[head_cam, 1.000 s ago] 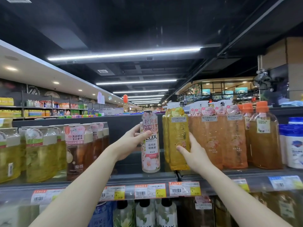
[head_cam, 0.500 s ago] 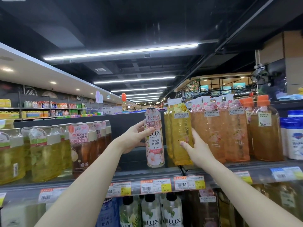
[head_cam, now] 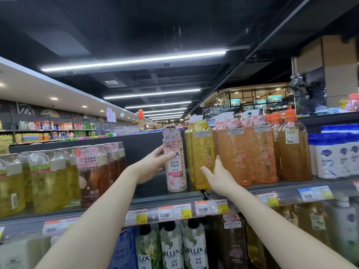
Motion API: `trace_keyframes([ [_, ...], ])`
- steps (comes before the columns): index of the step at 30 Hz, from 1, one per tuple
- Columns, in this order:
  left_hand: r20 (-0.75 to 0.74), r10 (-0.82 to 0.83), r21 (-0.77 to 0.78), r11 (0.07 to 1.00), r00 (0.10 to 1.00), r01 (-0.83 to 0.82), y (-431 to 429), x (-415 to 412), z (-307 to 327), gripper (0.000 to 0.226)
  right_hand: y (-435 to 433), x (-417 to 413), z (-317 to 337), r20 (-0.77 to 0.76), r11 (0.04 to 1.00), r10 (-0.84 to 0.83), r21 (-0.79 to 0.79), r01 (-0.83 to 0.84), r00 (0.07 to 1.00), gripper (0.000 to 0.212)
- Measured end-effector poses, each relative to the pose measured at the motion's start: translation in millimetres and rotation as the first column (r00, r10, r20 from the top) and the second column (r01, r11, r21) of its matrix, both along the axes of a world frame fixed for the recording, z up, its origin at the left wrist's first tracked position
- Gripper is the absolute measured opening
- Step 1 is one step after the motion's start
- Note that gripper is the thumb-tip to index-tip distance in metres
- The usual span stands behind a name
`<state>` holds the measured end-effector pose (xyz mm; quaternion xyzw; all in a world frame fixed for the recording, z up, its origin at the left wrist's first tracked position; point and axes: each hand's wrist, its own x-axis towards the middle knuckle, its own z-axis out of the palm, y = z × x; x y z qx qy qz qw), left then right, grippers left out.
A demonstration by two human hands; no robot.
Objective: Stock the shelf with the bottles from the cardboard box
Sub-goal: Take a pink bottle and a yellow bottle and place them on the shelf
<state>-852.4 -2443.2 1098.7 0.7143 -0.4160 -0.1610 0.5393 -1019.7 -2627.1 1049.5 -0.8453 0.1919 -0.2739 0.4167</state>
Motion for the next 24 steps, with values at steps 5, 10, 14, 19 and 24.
trace_keyframes([
  [5,0.042,0.319,-0.024,0.948,0.947,-0.318,18,-16,-18,0.092,6,2,-15,0.167,0.979,-0.177,-0.073,0.191,0.970,0.071],
  [10,0.386,0.478,-0.100,0.872,0.789,-0.479,51,-40,-40,0.059,28,-7,-28,0.312,0.931,-0.189,-0.243,0.271,0.931,0.055],
  [14,0.574,0.451,-0.037,0.848,0.684,-0.528,85,-66,-49,0.055,61,-15,-36,0.250,0.910,-0.094,-0.370,0.185,0.964,0.059],
  [19,0.723,0.407,0.072,0.759,0.558,-0.647,152,-103,-65,0.060,134,-28,-38,0.139,0.898,-0.046,-0.428,0.102,0.989,0.057],
  [24,0.749,0.422,0.144,0.649,0.511,-0.747,282,-154,-90,0.065,251,-48,-50,-0.045,0.858,0.123,-0.497,-0.129,0.991,0.058],
])
